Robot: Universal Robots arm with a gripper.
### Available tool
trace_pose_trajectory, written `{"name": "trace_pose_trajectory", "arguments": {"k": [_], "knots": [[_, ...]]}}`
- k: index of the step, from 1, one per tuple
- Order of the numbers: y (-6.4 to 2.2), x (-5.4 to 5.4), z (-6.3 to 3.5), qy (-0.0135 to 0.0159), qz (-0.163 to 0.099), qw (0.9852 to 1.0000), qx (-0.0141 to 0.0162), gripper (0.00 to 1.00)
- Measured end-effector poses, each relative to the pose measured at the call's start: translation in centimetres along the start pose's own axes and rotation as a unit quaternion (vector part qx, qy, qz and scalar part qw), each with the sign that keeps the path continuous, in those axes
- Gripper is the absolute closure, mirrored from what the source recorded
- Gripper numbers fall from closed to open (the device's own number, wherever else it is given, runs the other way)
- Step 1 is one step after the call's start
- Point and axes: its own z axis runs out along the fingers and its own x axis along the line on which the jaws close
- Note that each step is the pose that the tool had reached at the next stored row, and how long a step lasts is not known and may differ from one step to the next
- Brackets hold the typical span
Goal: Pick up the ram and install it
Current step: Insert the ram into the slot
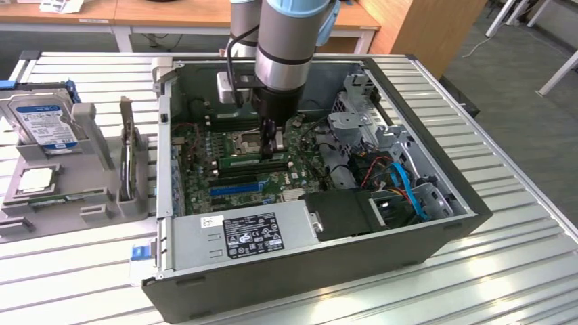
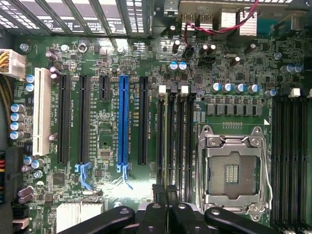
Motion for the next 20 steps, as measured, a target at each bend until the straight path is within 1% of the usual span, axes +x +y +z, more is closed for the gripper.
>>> {"name": "trace_pose_trajectory", "arguments": {"k": [20], "knots": [[-0.01,0.28,0.09,0.0002,0.0,1.0,0.0,0.88]]}}
